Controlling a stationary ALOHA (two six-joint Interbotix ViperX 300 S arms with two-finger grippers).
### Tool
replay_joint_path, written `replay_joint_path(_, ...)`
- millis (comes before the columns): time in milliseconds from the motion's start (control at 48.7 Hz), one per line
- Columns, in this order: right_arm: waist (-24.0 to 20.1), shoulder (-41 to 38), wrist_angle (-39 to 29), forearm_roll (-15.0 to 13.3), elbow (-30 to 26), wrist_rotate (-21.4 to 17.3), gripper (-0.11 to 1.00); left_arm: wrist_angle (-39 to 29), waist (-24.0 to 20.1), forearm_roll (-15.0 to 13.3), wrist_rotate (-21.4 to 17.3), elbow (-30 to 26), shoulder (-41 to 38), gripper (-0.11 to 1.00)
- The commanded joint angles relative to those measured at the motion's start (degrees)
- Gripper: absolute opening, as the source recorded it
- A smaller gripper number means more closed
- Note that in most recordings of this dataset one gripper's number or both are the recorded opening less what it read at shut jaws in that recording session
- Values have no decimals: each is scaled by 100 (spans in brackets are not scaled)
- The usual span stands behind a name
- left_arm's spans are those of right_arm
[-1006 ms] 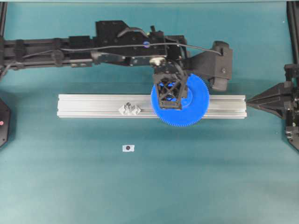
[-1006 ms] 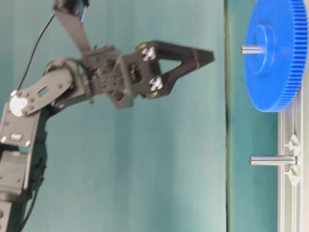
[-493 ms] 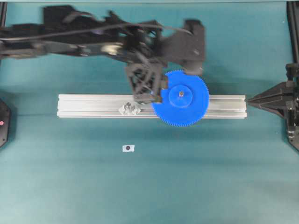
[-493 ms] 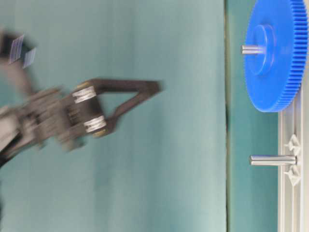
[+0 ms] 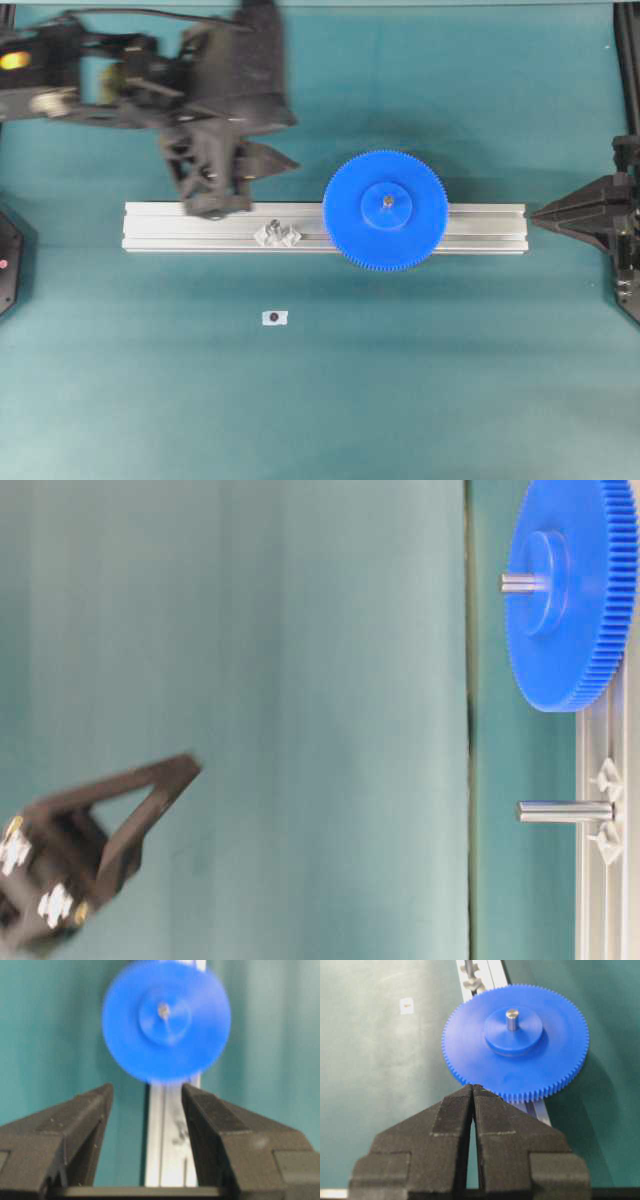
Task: Insert the large gear onto the shaft.
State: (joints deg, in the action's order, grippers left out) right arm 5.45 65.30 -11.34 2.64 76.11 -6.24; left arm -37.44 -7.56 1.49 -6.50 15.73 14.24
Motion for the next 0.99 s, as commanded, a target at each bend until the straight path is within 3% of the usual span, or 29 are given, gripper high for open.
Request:
replay_joint_path(0, 26, -18, 70, 0, -70, -53, 10, 492, 18, 9, 35, 431, 413, 56)
replay_joint_path(164, 35, 44, 44, 0, -62, -53, 10, 1688, 88, 9, 62, 1556, 1037, 56)
replay_joint_path(349, 62, 114, 26, 0, -26, -53, 10, 2777, 88, 9, 62, 2312, 1731, 56)
replay_joint_path(965, 316, 510, -18, -9, 9, -44, 10, 2900, 360, 9, 35, 3542, 2610, 56)
